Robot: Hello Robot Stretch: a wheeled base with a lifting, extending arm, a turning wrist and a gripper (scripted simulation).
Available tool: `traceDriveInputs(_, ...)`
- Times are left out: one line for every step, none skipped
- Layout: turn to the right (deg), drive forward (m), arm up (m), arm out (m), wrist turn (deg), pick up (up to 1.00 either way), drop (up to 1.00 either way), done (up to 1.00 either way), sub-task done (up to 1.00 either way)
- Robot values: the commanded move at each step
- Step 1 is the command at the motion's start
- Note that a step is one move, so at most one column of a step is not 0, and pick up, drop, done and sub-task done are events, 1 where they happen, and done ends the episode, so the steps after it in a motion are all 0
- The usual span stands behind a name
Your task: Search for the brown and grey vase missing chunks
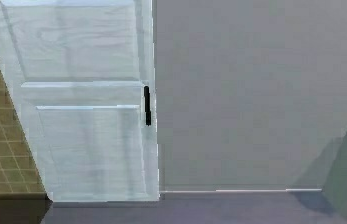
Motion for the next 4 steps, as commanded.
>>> traceDriveInputs(-21.0,0.0,0.0,0.0,0.0,0.0,0.0,0.0,0.0)
traceDriveInputs(0.0,0.8,0.0,0.0,0.0,0.0,0.0,0.0,0.0)
traceDriveInputs(-45.0,0.0,0.0,0.0,0.0,0.0,0.0,0.0,0.0)
traceDriveInputs(-6.0,0.0,0.0,0.0,0.0,0.0,0.0,0.0,0.0)
